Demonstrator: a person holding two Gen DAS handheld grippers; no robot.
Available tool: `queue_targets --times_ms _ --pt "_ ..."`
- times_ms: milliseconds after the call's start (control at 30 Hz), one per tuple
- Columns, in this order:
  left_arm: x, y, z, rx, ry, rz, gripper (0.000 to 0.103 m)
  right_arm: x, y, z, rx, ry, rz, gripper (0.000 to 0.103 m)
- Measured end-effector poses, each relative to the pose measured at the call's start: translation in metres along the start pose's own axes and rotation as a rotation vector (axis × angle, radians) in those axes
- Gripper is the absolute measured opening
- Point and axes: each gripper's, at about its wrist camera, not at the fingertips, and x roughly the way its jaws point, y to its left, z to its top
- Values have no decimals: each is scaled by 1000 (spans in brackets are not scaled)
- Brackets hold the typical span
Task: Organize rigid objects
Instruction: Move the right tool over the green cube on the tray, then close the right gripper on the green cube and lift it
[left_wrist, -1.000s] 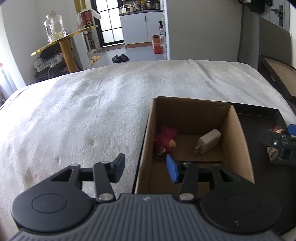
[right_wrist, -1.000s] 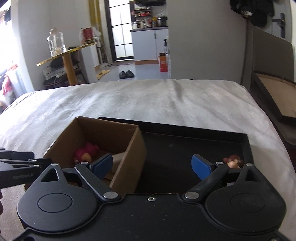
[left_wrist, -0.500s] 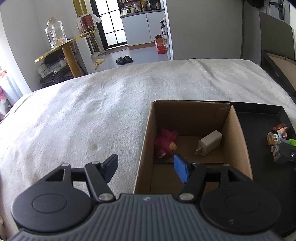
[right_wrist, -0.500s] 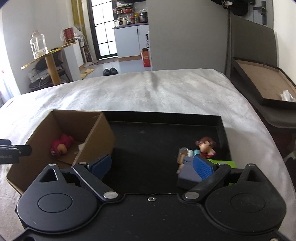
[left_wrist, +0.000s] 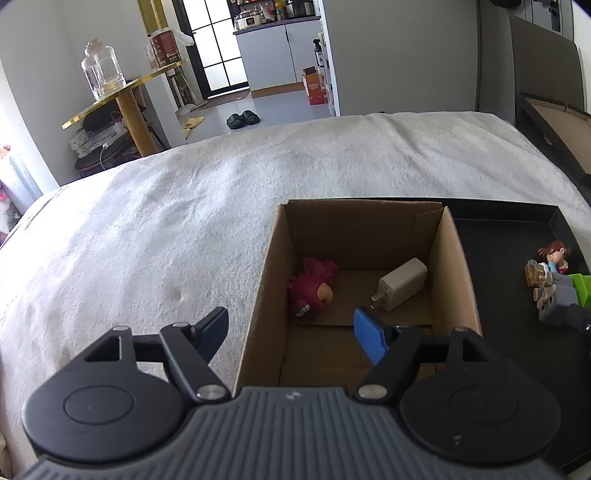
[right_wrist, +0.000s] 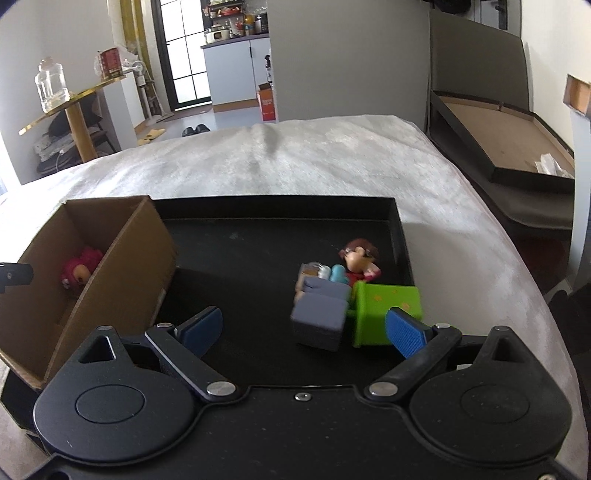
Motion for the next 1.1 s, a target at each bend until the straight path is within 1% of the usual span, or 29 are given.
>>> queue_targets --times_ms 167,233,433,500,567,733,767,800,833,933,1100 --pt "3 -3 -1 10 9 2 74 4 -13 -2 19 -12 -33 95" --pt "5 -4 -1 15 16 4 75 6 -22 -1 39 -20 -33 94" --pt "6 -6 -1 25 25 9 75 16 -43 5 85 -31 -56 84" --pt "7 -8 -1 32 28 11 75 20 -49 6 97 -28 -57 78" --pt "7 -10 -1 38 30 12 75 25 -54 6 111 -19 -62 75" --pt "9 -13 -2 50 39 19 75 34 -60 3 129 7 -68 73" --pt "9 -13 -2 52 40 21 75 36 -61 1 128 13 -72 70" --pt "9 -14 -2 55 42 23 75 38 -61 0 125 24 -73 57" --pt "10 -14 -2 57 44 25 75 40 -62 -1 126 39 -55 52" --pt "11 -16 -2 58 49 27 75 37 -60 -1 106 30 -52 48" --pt "10 -18 -3 59 48 23 75 31 -61 0 110 29 -38 48"
